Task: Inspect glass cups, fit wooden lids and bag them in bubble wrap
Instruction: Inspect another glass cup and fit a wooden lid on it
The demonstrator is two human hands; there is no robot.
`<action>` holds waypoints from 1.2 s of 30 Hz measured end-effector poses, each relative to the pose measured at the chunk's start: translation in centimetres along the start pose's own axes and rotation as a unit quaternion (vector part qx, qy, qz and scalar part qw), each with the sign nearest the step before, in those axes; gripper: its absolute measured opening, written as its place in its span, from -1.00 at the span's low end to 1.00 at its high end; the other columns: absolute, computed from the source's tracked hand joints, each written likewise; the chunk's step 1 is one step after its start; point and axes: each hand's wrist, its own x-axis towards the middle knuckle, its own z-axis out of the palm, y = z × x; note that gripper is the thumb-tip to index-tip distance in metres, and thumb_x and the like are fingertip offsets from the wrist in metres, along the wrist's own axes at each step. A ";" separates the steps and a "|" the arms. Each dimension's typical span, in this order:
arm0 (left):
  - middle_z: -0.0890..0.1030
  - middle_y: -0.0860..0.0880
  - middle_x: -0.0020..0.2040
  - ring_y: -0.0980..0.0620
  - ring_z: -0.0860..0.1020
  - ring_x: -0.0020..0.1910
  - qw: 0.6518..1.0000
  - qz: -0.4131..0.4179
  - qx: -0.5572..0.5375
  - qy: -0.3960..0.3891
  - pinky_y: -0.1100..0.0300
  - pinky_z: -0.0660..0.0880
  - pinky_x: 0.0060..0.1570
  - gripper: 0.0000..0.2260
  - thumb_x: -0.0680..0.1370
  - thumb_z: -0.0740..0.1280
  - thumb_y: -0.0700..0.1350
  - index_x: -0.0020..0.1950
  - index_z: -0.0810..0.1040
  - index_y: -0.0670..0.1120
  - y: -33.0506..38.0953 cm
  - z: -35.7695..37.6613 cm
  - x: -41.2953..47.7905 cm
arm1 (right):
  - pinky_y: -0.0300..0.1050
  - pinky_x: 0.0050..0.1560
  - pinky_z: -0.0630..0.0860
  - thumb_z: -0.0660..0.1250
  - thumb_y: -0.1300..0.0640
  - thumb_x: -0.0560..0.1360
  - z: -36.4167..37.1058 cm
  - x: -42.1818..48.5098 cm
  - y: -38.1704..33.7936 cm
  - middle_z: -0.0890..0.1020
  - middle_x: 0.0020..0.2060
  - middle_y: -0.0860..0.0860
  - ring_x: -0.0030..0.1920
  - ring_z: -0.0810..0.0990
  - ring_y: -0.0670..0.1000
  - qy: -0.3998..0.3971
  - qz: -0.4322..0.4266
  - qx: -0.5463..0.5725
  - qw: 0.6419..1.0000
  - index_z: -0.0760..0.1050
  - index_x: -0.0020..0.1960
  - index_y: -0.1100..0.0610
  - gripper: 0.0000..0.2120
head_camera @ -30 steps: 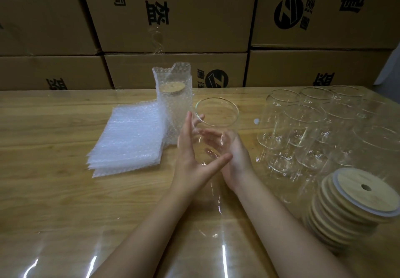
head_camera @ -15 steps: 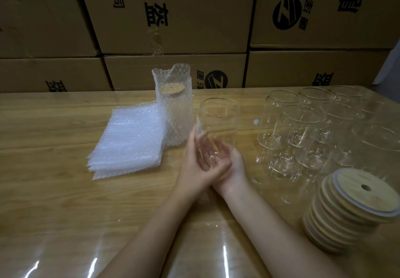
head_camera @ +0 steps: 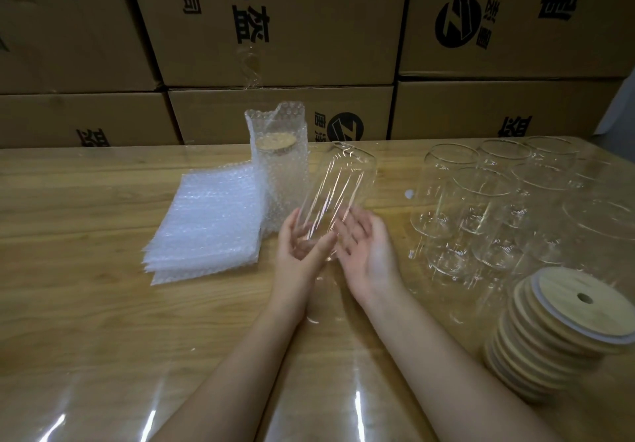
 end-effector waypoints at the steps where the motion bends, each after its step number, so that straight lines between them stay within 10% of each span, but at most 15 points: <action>1: 0.56 -0.05 0.20 0.11 0.60 0.06 0.999 -0.008 -0.032 0.010 0.10 0.57 0.00 -0.32 0.30 0.59 -0.01 0.35 0.37 0.10 0.1 -0.1 0.0 | -0.10 0.16 0.46 0.09 0.02 0.63 -0.1 0.1 -0.6 0.58 0.20 0.02 0.20 0.54 -0.02 -0.008 0.008 0.023 1.000 0.52 0.17 0.09 -0.71; 5: 0.54 -0.07 0.11 -0.02 0.55 0.05 0.988 -0.018 -0.146 0.054 -0.01 0.60 -0.15 -0.32 0.27 0.46 0.09 0.36 0.38 0.00 0.7 -0.4 0.1 | -0.05 0.23 0.44 0.06 -0.04 0.63 -0.2 0.2 -2.9 0.61 0.15 0.10 0.16 0.57 0.05 -0.015 -0.009 0.078 0.997 0.52 0.14 0.09 -0.67; 9: 0.60 -0.02 -0.04 -0.05 0.64 -0.05 0.985 -0.043 -0.150 0.071 0.04 0.59 -0.26 -0.47 0.31 0.39 0.18 0.22 0.47 0.00 0.8 -0.9 0.3 | -0.13 0.15 0.51 0.12 -0.01 0.63 0.1 -0.3 -3.8 0.63 0.15 0.03 0.11 0.62 -0.04 -0.003 -0.099 -0.093 0.991 0.57 0.09 0.01 -0.74; 13: 0.66 -0.11 -0.02 -0.13 0.69 -0.13 0.980 -0.105 -0.152 0.069 0.14 0.58 -0.39 -0.57 0.41 0.34 0.25 0.09 0.53 -0.03 0.9 -0.6 0.6 | -0.46 0.14 0.39 0.06 -0.07 0.65 0.9 -1.3 -4.4 0.51 0.09 -0.39 0.07 0.48 -0.46 -0.028 -0.237 -0.365 0.900 0.46 0.24 -0.17 -0.74; 16: 0.71 -0.08 -0.13 -0.13 0.68 -0.27 0.971 -0.156 -0.163 0.076 0.24 0.48 -0.51 -0.50 0.50 0.16 0.30 0.13 0.49 -0.10 1.0 -0.7 0.9 | -0.50 0.22 0.24 0.03 -0.13 0.63 1.3 -1.8 -4.3 0.42 0.27 -0.29 0.26 0.38 -0.37 -0.072 -0.290 -0.439 0.848 0.39 0.37 -0.12 -0.63; 22: 0.66 -0.15 -0.12 -0.04 0.51 -0.50 0.945 -0.210 -0.237 0.083 0.31 0.33 -0.53 -0.45 0.53 0.10 0.32 0.13 0.46 -0.15 1.3 -1.7 1.2 | -0.16 0.40 0.32 0.11 0.08 0.65 1.9 -2.4 -4.7 0.42 0.32 -0.20 0.37 0.40 -0.17 -0.110 -0.279 -0.455 0.838 0.58 -0.09 -0.10 -0.70; 26: 0.66 -0.15 -0.12 0.00 0.45 -0.52 0.948 -0.205 -0.220 0.105 0.31 0.27 -0.53 -0.48 0.54 0.09 0.32 0.10 0.45 -0.13 1.2 -1.3 1.2 | -0.57 0.14 0.25 0.16 0.08 0.64 2.4 -2.6 -5.5 0.46 0.32 -0.15 0.21 0.38 -0.41 -0.095 -0.293 -0.484 0.819 0.62 -0.15 0.04 -0.69; 36: 0.64 0.05 -0.15 0.05 0.48 -0.52 0.986 -0.063 -0.077 0.136 0.30 0.25 -0.61 -0.47 0.51 0.13 0.33 0.18 0.45 -0.09 1.0 0.0 0.3 | -0.30 0.30 0.23 0.22 0.00 0.60 2.7 -2.6 -5.6 0.38 0.43 -0.06 0.42 0.31 -0.12 -0.062 -0.281 -0.553 0.782 0.34 0.43 0.11 -0.57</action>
